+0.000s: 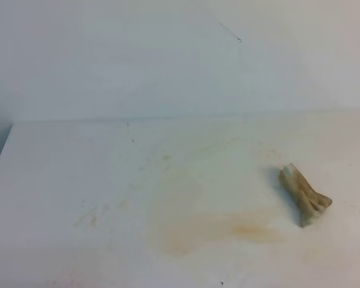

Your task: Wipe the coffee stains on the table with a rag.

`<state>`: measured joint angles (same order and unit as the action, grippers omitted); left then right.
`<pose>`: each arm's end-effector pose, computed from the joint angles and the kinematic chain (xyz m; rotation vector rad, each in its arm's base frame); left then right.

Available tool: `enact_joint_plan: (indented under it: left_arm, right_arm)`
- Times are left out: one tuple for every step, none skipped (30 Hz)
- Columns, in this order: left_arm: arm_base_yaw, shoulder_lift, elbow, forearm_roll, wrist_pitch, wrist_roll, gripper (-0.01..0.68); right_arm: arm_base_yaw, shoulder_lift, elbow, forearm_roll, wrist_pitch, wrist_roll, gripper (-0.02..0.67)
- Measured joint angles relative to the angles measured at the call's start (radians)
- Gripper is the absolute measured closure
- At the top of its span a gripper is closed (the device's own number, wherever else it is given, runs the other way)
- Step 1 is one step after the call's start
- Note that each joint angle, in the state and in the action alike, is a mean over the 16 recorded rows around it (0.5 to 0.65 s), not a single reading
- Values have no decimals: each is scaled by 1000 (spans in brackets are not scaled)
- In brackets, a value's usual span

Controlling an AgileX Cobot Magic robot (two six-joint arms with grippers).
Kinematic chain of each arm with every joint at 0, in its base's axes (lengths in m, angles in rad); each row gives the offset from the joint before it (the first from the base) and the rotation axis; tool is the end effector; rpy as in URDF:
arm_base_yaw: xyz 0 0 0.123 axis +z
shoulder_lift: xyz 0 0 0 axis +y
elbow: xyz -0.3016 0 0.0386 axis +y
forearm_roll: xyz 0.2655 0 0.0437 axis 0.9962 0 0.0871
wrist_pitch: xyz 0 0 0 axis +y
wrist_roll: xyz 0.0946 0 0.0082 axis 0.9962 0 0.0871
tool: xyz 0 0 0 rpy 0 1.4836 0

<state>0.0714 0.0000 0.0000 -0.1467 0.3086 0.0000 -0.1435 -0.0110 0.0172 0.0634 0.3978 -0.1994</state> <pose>0.0567 -0.0002 0.1847 -0.1570 1.7828 -0.0889 0.0537 -0.0054 0.1708 -0.0144 1.8903 -0.1713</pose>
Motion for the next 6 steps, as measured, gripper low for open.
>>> enact_joint_plan:
  left_arm:
    - [0, 0, 0, 0, 0, 0, 675]
    - [0, 0, 0, 0, 0, 0, 675]
    - [0, 0, 0, 0, 0, 0, 675]
    - [0, 0, 0, 0, 0, 0, 675]
    - [0, 0, 0, 0, 0, 0, 675]
    - [0, 0, 0, 0, 0, 0, 675]
  right_arm:
    - [0, 0, 0, 0, 0, -1, 649]
    - [0, 0, 0, 0, 0, -2, 649]
    - [0, 0, 0, 1, 0, -3, 649]
    - [0, 0, 0, 1, 0, -3, 649]
    - [0, 0, 0, 1, 0, -3, 649]
    - [0, 0, 0, 1, 0, -4, 649]
